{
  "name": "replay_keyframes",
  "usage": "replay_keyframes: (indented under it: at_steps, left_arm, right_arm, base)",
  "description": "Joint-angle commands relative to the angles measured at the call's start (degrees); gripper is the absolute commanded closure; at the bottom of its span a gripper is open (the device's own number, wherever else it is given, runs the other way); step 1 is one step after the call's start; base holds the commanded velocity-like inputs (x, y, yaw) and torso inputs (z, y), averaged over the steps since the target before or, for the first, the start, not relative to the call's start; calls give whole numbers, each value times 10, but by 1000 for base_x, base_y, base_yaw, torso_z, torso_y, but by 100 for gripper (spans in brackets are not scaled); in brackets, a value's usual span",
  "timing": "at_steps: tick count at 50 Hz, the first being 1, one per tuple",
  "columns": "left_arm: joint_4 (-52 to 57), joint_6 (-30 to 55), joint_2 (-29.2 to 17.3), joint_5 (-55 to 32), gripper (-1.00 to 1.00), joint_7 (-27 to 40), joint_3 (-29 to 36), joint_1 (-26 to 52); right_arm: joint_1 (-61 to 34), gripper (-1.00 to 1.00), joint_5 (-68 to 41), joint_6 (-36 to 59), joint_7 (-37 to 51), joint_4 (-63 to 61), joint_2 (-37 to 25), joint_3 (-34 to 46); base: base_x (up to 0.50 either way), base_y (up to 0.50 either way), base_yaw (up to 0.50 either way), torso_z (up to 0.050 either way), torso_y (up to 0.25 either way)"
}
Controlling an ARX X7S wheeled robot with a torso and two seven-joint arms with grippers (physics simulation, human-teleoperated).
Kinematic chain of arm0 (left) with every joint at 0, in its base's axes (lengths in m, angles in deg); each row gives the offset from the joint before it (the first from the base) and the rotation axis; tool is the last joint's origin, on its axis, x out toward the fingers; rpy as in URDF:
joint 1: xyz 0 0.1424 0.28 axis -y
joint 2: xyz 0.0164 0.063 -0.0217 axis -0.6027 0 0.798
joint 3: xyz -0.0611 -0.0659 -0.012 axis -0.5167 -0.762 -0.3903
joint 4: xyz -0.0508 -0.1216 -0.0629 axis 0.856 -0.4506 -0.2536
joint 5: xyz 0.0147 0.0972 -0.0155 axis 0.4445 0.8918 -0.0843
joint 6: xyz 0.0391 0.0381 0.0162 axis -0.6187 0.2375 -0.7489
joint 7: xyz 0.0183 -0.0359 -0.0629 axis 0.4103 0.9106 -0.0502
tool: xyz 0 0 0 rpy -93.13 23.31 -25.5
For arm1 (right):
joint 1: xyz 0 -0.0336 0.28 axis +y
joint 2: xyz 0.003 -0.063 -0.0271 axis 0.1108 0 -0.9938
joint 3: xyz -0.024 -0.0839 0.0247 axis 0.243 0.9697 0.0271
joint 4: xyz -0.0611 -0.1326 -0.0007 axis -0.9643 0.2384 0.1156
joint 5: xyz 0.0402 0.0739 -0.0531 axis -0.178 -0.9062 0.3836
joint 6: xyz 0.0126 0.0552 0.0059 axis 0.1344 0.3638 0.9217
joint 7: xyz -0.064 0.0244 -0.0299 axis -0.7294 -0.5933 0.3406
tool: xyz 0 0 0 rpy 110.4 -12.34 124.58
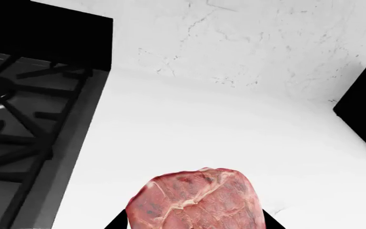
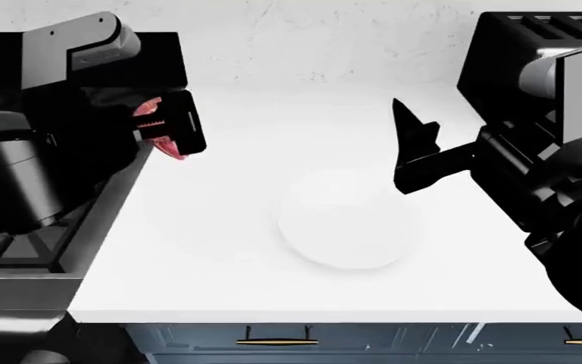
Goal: Frozen meat rests on a plate on the counter. Retrieve the meat and place it in a pot on a burner. Then turn the burner on.
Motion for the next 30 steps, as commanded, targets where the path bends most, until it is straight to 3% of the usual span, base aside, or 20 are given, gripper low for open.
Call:
replay_keyframes:
  at_steps: [1,30]
  left_arm:
    - [2,-9,-3,-3,100,3,0,5]
    - [-11,-11,-9,4,100,-10,4,33]
  right_arm:
    - [1,-100,1,-4,-4,-2,-2,3]
    - [-6,-100,-1,-6,-3,-1,-3,15]
  base:
    - [4,500,0,0,0]
    - [1,500,0,0,1]
